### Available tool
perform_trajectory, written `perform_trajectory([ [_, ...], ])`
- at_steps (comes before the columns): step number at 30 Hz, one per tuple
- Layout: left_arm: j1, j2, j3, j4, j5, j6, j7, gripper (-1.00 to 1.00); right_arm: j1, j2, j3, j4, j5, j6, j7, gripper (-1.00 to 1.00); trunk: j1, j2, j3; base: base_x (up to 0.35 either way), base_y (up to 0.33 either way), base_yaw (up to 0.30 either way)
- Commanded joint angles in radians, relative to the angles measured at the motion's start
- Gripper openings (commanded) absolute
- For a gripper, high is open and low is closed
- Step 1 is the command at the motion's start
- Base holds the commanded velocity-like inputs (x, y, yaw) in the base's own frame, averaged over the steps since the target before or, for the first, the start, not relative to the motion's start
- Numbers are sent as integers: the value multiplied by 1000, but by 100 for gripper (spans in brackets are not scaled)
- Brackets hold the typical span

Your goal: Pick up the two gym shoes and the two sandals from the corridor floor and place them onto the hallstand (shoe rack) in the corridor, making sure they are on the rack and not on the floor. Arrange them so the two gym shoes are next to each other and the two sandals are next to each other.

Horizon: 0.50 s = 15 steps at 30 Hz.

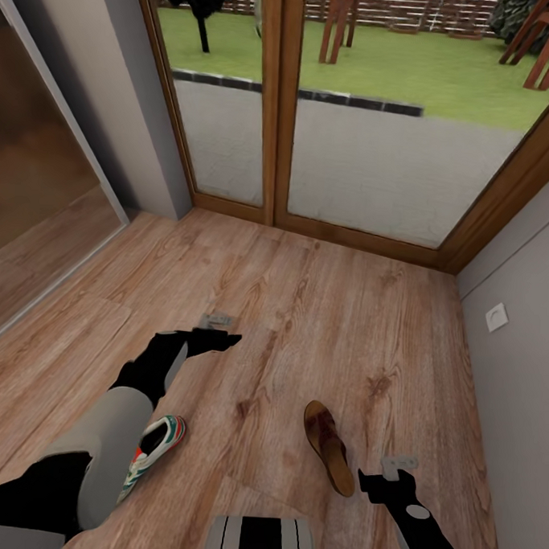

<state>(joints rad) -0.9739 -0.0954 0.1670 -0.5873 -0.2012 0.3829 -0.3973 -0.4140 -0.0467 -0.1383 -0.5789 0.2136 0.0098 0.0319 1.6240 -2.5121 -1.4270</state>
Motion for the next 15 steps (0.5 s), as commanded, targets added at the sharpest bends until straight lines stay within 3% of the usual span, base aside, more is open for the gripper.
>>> perform_trajectory([
  [1,-2,-6,8,-15,-11,7,-9,100,0,1,-4,-1,10,1,3,100,0,0,-1,0,0,-3],
  [2,-3,-10,8,-28,-11,9,-9,100,0,1,-4,-1,10,1,3,100,0,0,-1,0,0,-3],
  [3,-8,-27,5,-103,-11,56,-9,100,0,2,-3,-1,10,0,3,100,0,0,-1,0,0,0],
  [15,3,-26,-66,-168,-9,130,-7,100,0,9,-3,-1,10,-1,3,100,0,0,-1,0,0,10],
])
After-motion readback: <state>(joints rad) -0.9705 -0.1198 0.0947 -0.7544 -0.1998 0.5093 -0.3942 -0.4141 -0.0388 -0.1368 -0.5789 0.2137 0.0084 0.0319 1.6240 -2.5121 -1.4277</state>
